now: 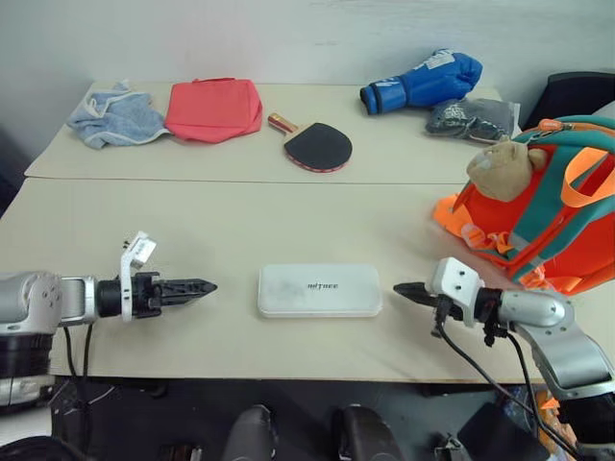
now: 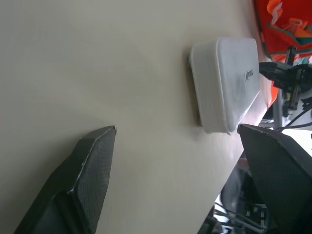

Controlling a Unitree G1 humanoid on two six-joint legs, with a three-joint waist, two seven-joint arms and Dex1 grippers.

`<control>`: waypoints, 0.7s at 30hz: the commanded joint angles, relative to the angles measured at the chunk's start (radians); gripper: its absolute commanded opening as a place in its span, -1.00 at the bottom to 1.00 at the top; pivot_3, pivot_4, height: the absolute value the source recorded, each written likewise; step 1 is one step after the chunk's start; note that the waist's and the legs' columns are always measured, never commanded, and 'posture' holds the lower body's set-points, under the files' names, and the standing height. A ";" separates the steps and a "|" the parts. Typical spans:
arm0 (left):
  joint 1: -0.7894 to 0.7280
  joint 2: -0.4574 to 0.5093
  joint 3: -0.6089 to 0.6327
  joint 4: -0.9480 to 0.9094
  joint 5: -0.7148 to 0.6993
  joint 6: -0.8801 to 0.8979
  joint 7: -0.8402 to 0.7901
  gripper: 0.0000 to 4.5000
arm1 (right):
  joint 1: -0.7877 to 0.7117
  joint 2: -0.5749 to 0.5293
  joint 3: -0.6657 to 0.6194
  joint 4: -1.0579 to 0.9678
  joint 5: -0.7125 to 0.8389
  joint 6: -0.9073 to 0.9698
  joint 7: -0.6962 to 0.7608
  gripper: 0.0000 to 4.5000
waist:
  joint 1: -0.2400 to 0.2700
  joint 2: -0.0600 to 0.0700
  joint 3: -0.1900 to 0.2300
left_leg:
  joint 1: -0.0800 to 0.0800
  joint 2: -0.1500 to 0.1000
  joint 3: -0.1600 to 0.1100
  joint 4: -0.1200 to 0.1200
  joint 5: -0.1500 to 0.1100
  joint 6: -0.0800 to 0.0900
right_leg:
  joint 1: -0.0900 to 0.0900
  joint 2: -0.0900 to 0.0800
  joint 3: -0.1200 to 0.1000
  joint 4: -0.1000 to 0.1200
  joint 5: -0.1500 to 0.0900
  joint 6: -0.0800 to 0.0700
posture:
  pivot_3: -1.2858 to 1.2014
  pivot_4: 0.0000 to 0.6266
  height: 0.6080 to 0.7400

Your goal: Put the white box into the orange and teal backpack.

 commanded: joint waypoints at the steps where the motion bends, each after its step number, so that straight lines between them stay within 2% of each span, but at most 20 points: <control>1: -0.050 -0.049 -0.044 0.053 -0.034 0.068 0.050 0.78 | -0.031 0.004 0.019 0.025 -0.013 -0.043 0.018 -1.00 | 0.000 0.000 0.000 | 0.000 0.000 0.000 0.000 0.000 -0.001 | 0.000 0.000 0.000 0.000 0.000 0.000 | 0.03 -0.52 1.00; 4: -0.088 -0.071 -0.119 0.071 -0.078 0.072 0.089 0.78 | -0.063 0.025 0.054 0.054 -0.023 -0.054 0.023 -1.00 | -0.001 0.000 0.000 | 0.000 0.000 0.001 0.001 0.001 -0.001 | 0.000 0.000 0.001 0.000 0.000 0.000 | 0.03 -0.52 1.00; 10: -0.125 -0.127 -0.191 0.097 -0.219 0.072 0.196 0.78 | -0.098 0.064 0.090 0.079 -0.040 -0.069 0.018 -1.00 | 0.001 0.000 0.000 | 0.000 0.000 0.001 0.002 0.001 -0.002 | 0.001 -0.001 0.001 0.001 0.000 0.000 | 0.03 -0.52 1.00; 16: -0.119 -0.213 -0.171 0.133 -0.305 0.072 0.335 0.78 | -0.147 0.105 0.123 0.108 -0.060 -0.076 0.017 -1.00 | 0.001 0.000 0.000 | 0.000 0.000 0.001 0.005 0.001 -0.002 | 0.001 -0.001 0.001 0.001 0.000 0.000 | 0.03 -0.52 1.00; 21: -0.150 -0.308 -0.115 0.185 -0.385 0.072 0.446 0.78 | -0.162 0.124 0.147 0.118 -0.071 -0.100 0.038 -1.00 | 0.021 0.000 0.000 | 0.000 0.000 -0.001 0.011 -0.001 -0.001 | 0.003 -0.001 0.000 0.002 0.000 0.000 | 0.03 -0.52 1.00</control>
